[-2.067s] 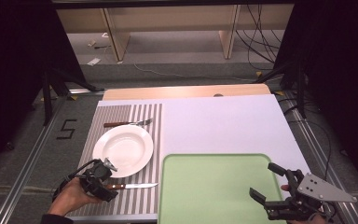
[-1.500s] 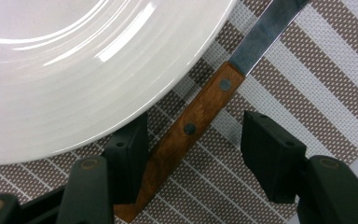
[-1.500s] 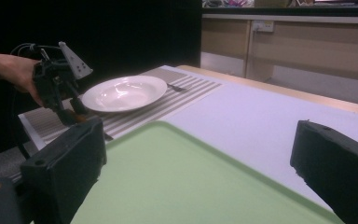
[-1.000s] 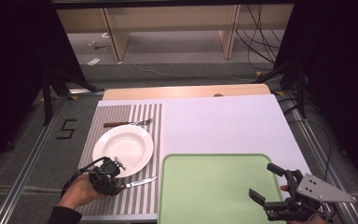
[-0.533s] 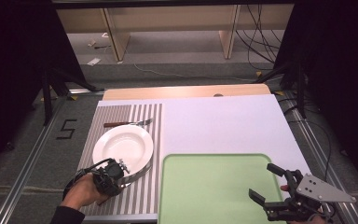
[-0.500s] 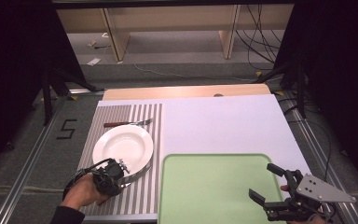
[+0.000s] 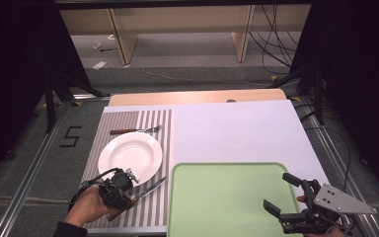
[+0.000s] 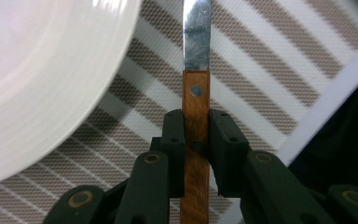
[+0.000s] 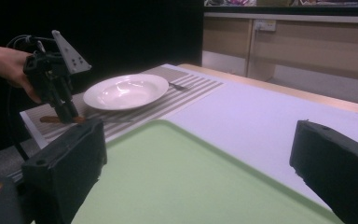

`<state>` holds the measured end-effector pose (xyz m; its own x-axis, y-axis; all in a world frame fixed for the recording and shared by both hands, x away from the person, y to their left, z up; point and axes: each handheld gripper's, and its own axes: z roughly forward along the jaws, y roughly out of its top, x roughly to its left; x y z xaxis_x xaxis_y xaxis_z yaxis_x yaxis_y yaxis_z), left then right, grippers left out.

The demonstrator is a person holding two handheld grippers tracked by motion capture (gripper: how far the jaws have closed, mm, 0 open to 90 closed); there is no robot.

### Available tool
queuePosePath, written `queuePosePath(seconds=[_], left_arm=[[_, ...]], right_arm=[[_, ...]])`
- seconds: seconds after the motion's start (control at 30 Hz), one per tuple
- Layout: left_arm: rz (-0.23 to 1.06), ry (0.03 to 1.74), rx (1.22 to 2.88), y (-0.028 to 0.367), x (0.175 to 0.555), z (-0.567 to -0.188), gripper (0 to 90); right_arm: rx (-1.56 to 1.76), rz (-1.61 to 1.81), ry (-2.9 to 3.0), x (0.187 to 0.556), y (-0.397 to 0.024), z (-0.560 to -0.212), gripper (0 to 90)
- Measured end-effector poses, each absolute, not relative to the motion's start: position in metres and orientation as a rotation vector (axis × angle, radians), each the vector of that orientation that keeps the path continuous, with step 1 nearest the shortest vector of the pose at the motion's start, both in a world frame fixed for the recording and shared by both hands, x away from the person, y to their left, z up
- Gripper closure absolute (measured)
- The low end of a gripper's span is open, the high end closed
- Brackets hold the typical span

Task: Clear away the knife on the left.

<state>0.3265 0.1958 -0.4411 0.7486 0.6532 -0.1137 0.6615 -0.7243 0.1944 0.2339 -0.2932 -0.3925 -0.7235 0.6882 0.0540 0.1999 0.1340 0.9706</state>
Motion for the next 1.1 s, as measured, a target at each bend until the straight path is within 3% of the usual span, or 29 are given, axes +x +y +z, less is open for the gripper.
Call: queuePosePath(seconds=[0.17,0.43,1.1], left_arm=[[-0.09,1.012,2.619,0.192,0.322,-0.429,76.9],[-0.042,0.993,2.437,0.185,0.319,-0.412,76.9],[-0.097,0.872,2.436,0.141,0.313,-0.407,76.8]], right_arm=[[0.854,1.619,2.012,0.234,-0.293,-0.393,4.8],[0.853,1.619,2.011,0.234,-0.293,-0.392,4.8],[0.851,1.62,2.011,0.233,-0.293,-0.392,4.8]])
